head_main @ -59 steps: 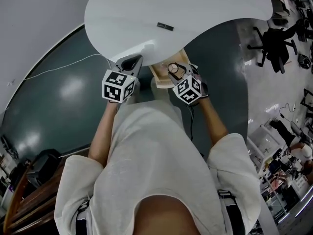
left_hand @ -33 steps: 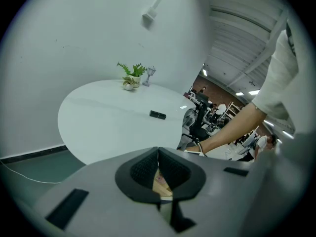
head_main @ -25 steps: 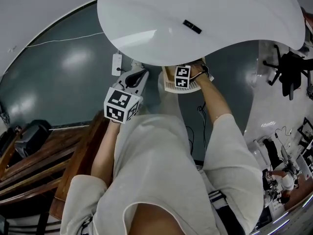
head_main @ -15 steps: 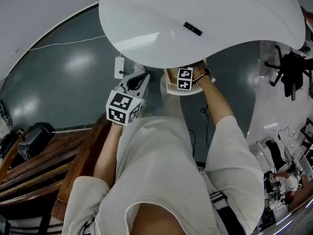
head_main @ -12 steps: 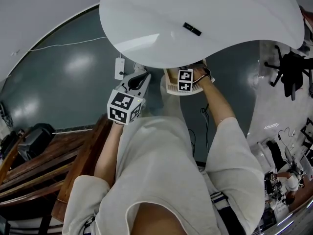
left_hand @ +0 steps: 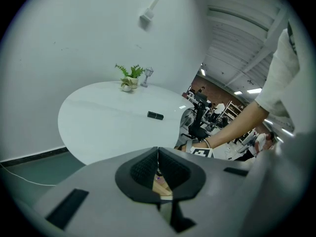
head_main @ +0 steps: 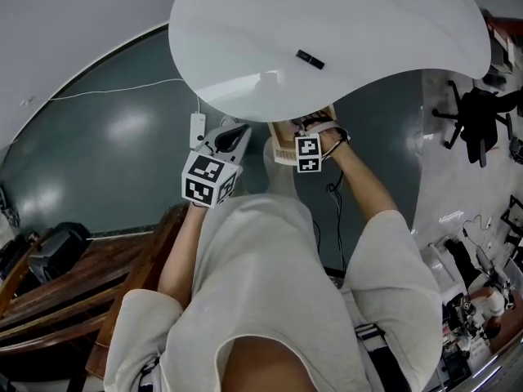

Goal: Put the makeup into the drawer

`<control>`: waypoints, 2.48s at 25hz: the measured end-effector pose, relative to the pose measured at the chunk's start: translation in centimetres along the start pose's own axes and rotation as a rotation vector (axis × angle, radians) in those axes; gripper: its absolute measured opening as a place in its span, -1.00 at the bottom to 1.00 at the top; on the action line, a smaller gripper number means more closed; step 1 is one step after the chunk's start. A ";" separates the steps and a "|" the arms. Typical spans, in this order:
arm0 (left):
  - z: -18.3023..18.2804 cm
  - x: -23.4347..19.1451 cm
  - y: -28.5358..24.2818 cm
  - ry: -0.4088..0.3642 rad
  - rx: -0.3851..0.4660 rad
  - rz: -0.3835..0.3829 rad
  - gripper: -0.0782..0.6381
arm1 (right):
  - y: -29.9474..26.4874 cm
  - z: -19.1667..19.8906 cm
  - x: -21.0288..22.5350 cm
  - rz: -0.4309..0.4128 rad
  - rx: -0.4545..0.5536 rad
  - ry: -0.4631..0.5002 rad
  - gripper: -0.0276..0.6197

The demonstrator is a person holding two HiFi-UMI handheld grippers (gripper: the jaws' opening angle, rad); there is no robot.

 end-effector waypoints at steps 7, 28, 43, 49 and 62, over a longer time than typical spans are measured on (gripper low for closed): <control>-1.4 0.9 1.0 -0.024 0.034 0.018 -0.75 | 5.8 -1.2 0.6 0.097 0.054 -0.128 -0.36; -4.8 1.1 0.1 -0.064 0.048 0.046 -0.75 | 18.7 1.9 8.8 0.427 0.543 -1.151 -0.31; -5.1 0.1 0.3 -0.035 0.056 0.032 -0.75 | 16.3 8.8 17.3 0.471 0.386 -1.016 -0.31; -5.4 -0.5 0.5 -0.019 0.065 0.021 -0.75 | 14.4 9.4 19.0 0.382 0.327 -0.982 -0.38; -5.1 -1.5 0.4 -0.002 0.064 0.011 -0.75 | 12.8 9.7 19.5 0.279 0.288 -0.941 -0.62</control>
Point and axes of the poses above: the fingertips, and each gripper's own axes: y backward along the fingers, x to its right, z out of its underside, the point moved 4 cm from there along y, backward along the fingers, and after that the axes turned 10 degrees about y, right-handed, at the moved point
